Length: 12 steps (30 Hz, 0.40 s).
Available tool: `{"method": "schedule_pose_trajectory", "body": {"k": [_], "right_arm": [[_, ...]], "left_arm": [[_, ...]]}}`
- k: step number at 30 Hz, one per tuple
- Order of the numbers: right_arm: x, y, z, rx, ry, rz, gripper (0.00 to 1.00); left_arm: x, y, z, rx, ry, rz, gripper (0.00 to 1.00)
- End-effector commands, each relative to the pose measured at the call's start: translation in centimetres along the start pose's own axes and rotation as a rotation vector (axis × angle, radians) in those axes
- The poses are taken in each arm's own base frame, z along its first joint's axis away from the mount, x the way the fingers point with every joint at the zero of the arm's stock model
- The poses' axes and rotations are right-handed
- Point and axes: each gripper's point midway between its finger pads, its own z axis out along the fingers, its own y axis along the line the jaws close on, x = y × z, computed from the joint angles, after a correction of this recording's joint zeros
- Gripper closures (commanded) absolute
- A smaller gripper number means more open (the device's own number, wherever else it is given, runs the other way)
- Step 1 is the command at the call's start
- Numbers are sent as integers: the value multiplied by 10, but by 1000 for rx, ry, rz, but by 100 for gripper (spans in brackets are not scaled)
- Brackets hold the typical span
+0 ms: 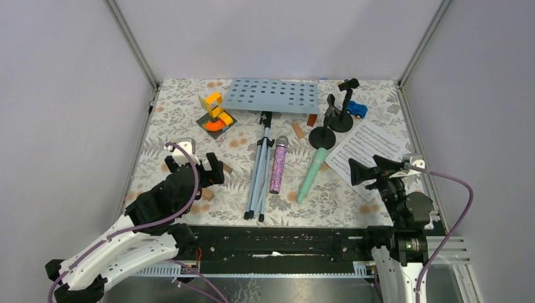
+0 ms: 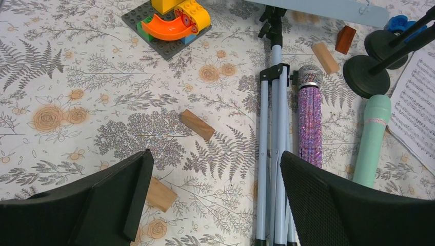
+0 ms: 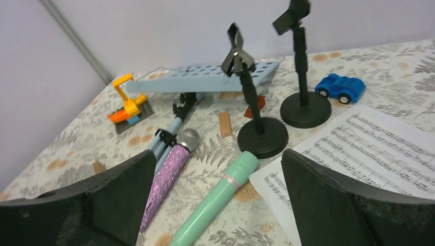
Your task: Pack up the instrument practice props
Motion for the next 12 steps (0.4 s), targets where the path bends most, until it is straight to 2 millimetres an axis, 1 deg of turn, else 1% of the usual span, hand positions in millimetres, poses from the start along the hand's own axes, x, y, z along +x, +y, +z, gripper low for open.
{"method": "schedule_pose_trajectory", "body": {"k": [1, 4, 9, 12], "right_arm": [[26, 10, -8, -96, 88, -70, 0], [29, 11, -7, -103, 100, -54, 0], [34, 23, -7, -178, 111, -45, 0], [37, 25, -7, -194, 121, -36, 0]], "left_arm": [[-12, 5, -3, -15, -46, -20, 1], [-10, -3, -6, 38, -29, -13, 1], [-8, -29, -10, 182, -14, 34, 1], [-7, -31, -7, 176, -9, 44, 1]]}}
